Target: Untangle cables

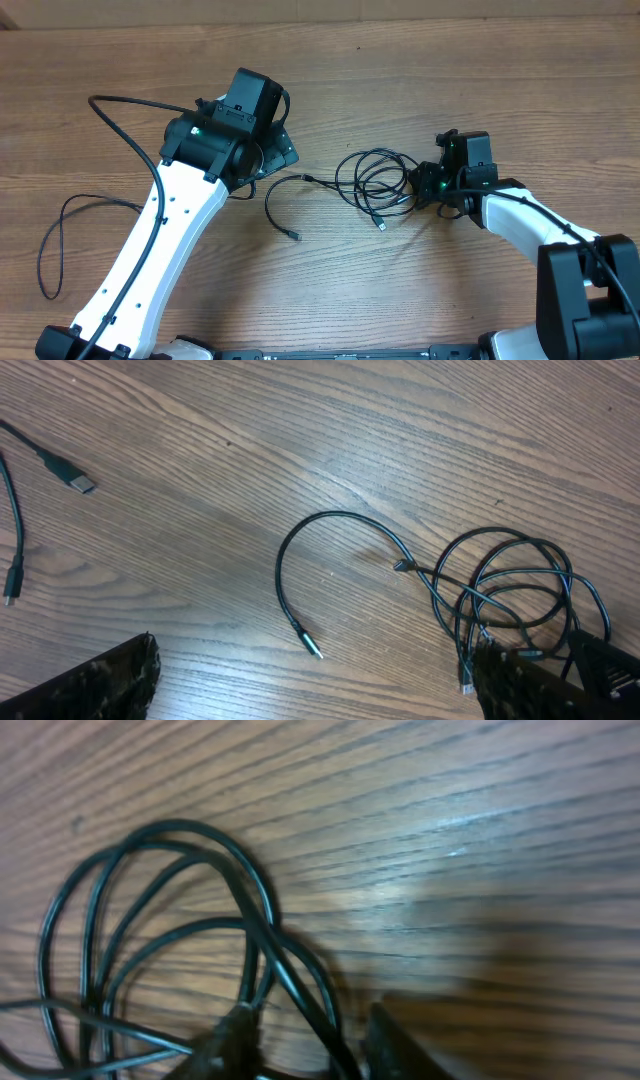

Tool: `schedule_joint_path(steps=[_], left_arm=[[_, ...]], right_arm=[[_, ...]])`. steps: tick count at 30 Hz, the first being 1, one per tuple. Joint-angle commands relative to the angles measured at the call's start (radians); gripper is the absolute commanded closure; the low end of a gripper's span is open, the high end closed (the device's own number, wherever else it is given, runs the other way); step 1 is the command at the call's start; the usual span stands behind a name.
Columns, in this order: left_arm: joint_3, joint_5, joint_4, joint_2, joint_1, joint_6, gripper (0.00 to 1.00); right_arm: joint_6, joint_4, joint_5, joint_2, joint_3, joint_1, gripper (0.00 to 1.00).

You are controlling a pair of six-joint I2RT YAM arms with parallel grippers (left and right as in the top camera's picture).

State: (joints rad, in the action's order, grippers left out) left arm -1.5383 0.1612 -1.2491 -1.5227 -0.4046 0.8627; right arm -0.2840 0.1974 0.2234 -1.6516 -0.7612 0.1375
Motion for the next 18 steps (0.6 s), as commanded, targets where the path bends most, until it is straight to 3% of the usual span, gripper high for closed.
schedule_joint_path(steps=[1,3,18], left_arm=[[0.014,0.002,0.006,-0.005,-0.004,0.017,0.0],[0.014,0.002,0.009,-0.005,-0.004,0.017,0.0],[0.028,-0.15,0.065,-0.009,-0.013,0.016,0.0]], right_arm=[[0.0,-0.033,0.103,0.0,-0.026,-0.002,0.81],[0.0,-0.052,0.158,0.002,-0.028,-0.002,0.96],[-0.06,-0.011,0.884,0.113,-0.204,-0.043,0.96]])
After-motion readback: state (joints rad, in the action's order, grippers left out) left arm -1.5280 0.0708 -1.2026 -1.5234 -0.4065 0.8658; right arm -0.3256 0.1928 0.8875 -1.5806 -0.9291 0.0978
